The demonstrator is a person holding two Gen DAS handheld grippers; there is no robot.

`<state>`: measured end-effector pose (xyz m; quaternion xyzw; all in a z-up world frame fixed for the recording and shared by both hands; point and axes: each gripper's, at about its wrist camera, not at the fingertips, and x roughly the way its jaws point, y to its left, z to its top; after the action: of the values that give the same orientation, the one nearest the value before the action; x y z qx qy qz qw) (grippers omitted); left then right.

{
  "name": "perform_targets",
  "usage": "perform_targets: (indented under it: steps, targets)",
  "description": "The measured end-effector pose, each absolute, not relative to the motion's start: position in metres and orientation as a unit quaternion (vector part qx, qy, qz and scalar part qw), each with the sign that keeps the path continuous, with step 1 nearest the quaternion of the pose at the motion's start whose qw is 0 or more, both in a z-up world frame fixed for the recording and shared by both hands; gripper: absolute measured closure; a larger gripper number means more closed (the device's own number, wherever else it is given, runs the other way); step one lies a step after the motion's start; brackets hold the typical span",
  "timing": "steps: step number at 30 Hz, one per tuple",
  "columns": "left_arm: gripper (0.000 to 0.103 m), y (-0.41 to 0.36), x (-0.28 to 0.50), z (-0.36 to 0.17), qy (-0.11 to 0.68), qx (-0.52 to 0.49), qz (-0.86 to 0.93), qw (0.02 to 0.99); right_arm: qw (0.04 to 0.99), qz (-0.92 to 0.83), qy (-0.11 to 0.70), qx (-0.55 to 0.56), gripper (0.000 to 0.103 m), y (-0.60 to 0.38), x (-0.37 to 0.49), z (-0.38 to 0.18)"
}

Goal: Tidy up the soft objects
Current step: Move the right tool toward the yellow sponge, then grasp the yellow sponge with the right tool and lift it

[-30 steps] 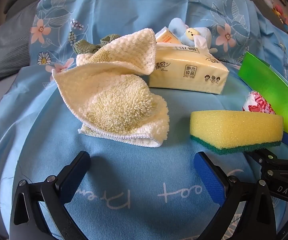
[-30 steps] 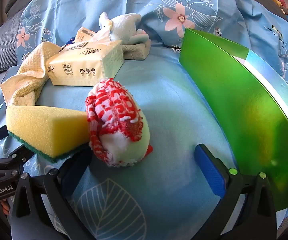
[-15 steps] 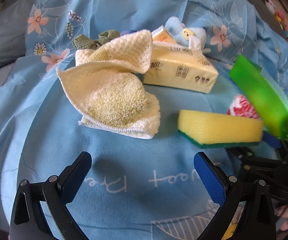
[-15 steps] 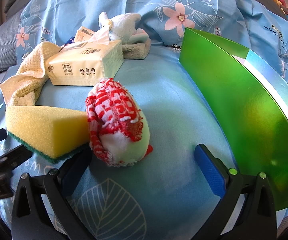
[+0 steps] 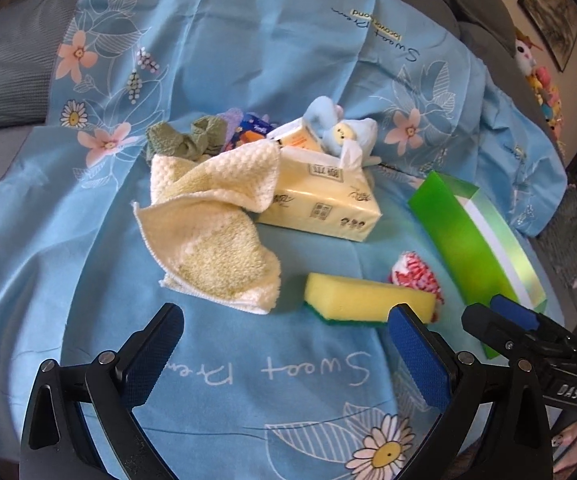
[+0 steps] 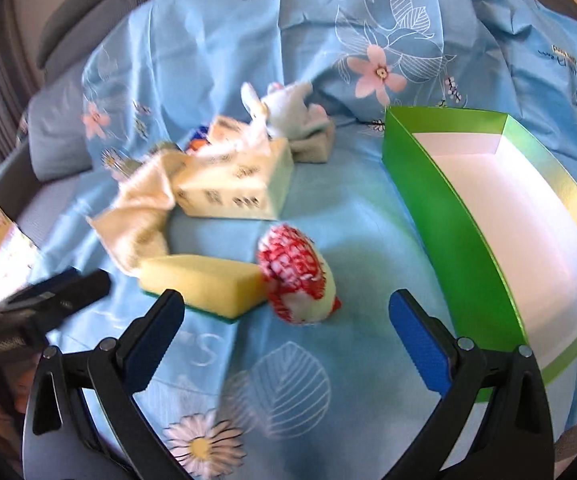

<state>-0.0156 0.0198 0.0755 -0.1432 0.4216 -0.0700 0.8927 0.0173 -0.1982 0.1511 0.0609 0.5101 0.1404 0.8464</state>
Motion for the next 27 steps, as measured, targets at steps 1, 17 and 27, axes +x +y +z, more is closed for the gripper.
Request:
perform_targets:
  steps: [1,17,27]
  targets:
    - [0.005,0.018,-0.015,0.075,0.425,-0.145,-0.076,0.890,0.843,0.146,0.513,0.071,0.003,-0.198,0.017,0.153]
    - [0.050,-0.011,0.019,0.057,0.477,-0.147,-0.134,0.856,0.760,0.168,0.585,0.230,0.070,-0.192,0.055,0.131]
    - [0.050,-0.013,-0.001,0.043,0.507,-0.126,-0.144,0.840,0.749,0.146,0.613,0.206,0.065,-0.188,0.033,0.112]
